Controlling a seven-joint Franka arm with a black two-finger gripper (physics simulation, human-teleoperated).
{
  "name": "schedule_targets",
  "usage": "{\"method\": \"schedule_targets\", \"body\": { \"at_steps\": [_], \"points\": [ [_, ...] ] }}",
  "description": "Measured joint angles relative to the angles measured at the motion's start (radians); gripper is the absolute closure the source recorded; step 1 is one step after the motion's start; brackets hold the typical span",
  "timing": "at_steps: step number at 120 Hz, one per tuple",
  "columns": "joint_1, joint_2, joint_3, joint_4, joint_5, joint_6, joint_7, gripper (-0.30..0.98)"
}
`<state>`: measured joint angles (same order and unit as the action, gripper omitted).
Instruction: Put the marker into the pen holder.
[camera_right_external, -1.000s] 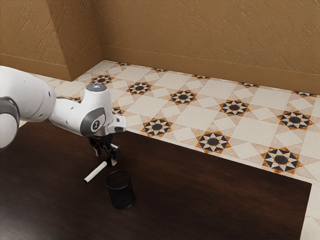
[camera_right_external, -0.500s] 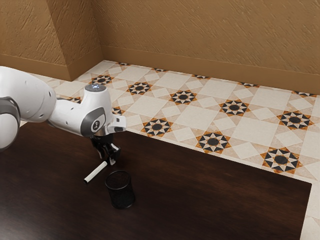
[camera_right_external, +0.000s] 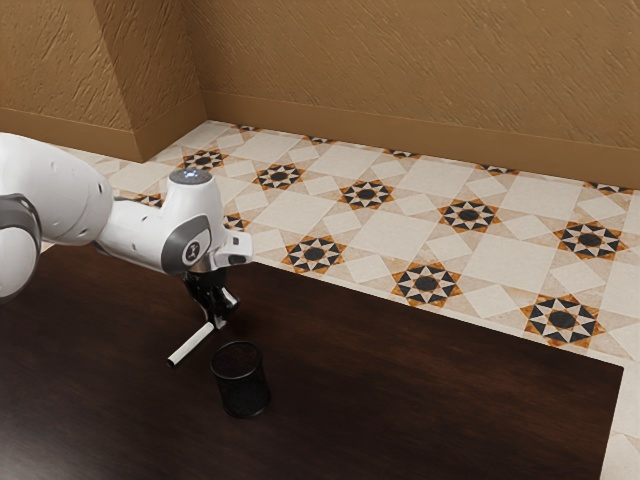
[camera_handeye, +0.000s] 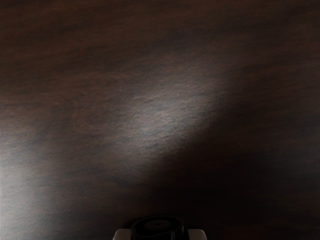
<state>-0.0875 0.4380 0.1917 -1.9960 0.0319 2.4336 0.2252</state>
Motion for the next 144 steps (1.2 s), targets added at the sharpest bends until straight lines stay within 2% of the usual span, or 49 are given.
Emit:
{"method": "schedule_targets", "body": {
  "at_steps": [37, 53, 72, 84, 101, 124, 144],
  "points": [
    [0.001, -0.028, 0.0, 0.0, 0.004, 0.005, 0.0, 0.68],
    [-0.001, -0.204, -0.028, -0.014, 0.003, 0.014, -0.002, 0.69],
    [-0.003, -0.513, -0.128, -0.113, -0.003, 0.026, -0.007, 0.7],
    [-0.006, -0.645, -0.174, -0.155, -0.004, 0.026, -0.01, 0.71],
    [-0.004, -0.75, -0.208, -0.178, -0.005, -0.004, -0.015, 0.71],
    [-0.003, -0.884, -0.21, -0.339, -0.006, -0.051, -0.019, 0.71],
    [-0.003, -0.931, -0.212, -0.423, -0.007, -0.081, -0.021, 0.71]
  ]
}}
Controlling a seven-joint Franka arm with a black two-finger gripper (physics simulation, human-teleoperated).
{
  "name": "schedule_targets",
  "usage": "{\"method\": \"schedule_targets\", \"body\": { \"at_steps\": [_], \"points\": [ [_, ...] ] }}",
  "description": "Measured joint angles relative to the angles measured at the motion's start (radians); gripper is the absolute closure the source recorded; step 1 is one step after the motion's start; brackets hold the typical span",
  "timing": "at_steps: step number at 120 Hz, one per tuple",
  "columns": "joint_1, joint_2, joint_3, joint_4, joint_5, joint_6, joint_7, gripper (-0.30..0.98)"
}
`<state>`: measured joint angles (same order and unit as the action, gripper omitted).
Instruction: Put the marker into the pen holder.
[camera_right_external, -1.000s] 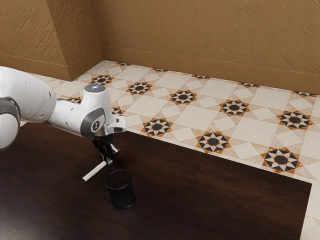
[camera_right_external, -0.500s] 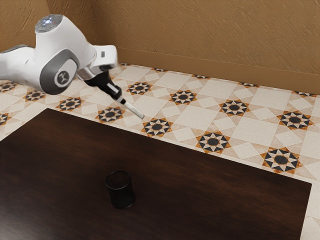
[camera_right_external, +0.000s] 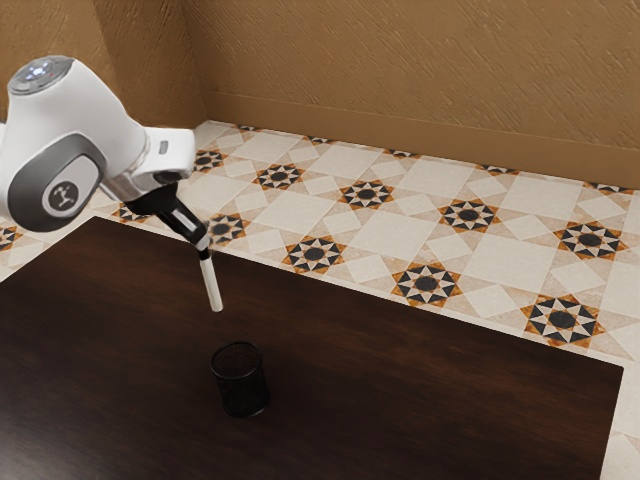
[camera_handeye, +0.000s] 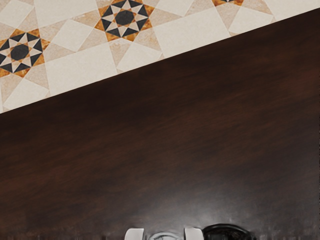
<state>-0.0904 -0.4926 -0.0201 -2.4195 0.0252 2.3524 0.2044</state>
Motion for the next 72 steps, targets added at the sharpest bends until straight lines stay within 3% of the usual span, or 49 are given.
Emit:
{"method": "schedule_targets", "body": {
  "at_steps": [72],
  "points": [
    [0.0, -0.026, -0.074, -0.077, -0.004, -0.029, -0.005, 0.72]
  ]
}}
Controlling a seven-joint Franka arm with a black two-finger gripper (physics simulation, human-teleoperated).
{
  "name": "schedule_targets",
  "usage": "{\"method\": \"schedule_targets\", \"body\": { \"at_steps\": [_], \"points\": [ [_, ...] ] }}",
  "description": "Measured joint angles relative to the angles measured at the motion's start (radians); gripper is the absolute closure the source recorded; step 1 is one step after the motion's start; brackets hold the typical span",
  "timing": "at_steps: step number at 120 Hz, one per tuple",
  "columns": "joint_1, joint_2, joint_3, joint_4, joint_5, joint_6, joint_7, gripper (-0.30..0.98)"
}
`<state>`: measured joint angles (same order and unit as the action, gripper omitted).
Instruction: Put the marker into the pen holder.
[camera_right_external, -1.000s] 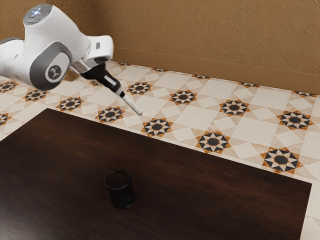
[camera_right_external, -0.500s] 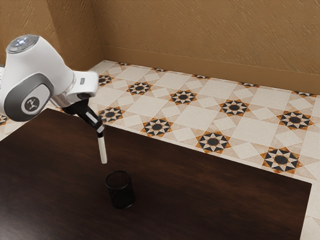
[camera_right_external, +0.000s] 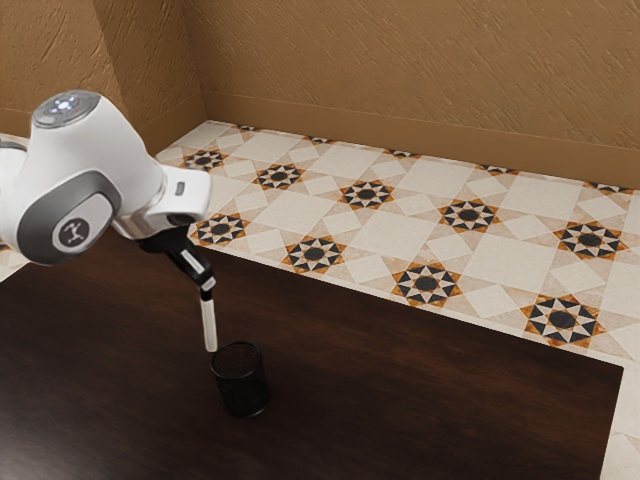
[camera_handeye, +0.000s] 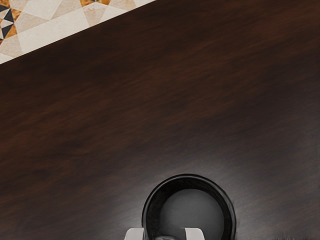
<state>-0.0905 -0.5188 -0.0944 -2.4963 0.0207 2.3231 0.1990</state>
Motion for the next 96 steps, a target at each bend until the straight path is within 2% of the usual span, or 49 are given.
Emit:
{"method": "schedule_targets", "body": {
  "at_steps": [45, 70, 89, 96],
  "points": [
    [0.0, 0.022, -0.028, 0.002, -0.007, 0.006, -0.006, 0.72],
    [0.001, 0.028, -0.033, 0.005, -0.023, 0.005, 0.003, 0.31],
    [0.001, 0.034, -0.035, 0.018, -0.025, -0.013, -0.001, 0.15],
    [0.003, 0.132, -0.022, 0.119, -0.022, -0.071, -0.005, 0.11]
  ]
}}
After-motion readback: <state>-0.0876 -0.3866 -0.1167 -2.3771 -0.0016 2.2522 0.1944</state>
